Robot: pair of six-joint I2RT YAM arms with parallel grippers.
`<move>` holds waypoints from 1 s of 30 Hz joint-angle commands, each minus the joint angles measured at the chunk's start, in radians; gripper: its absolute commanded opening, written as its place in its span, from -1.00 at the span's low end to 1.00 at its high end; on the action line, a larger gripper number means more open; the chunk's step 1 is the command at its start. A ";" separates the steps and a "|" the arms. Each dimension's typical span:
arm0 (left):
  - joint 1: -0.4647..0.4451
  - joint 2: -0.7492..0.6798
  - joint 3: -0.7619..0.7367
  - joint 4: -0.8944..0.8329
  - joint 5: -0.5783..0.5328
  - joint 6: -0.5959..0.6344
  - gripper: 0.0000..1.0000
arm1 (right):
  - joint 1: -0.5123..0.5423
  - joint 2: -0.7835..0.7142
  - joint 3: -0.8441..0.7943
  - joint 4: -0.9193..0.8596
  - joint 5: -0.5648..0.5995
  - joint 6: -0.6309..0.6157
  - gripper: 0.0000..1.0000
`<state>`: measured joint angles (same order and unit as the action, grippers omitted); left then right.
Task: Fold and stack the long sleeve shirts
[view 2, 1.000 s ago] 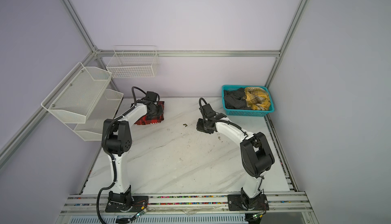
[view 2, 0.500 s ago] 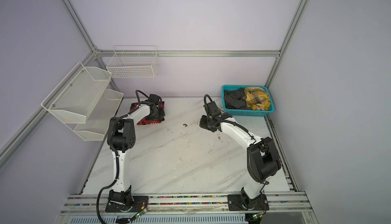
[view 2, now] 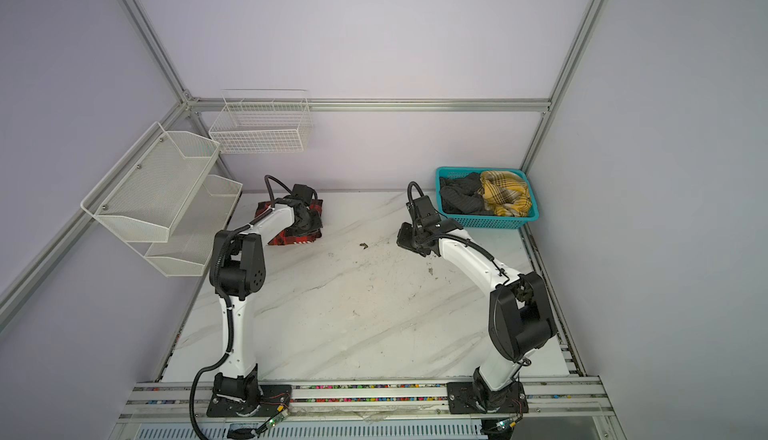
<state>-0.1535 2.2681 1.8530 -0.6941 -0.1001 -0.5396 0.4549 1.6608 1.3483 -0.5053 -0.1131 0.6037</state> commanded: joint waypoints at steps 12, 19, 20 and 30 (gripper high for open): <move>-0.023 -0.345 -0.090 0.044 0.276 -0.080 0.15 | -0.024 -0.183 0.076 0.130 0.095 -0.071 -0.39; -0.031 -0.696 -0.276 0.114 0.148 0.010 0.99 | -0.027 -0.361 -0.060 0.444 0.198 -0.146 0.23; -0.031 -0.755 -0.325 0.141 0.092 0.028 1.00 | -0.027 -0.384 -0.110 0.493 0.242 -0.137 0.23; 0.008 -1.154 -1.061 0.773 -0.428 0.240 0.99 | -0.048 -0.345 -0.321 0.576 0.623 -0.249 0.64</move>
<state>-0.1715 1.0832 0.9192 -0.1219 -0.3534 -0.4038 0.4194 1.2850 1.0401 0.0608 0.3660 0.4026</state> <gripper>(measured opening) 0.995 0.813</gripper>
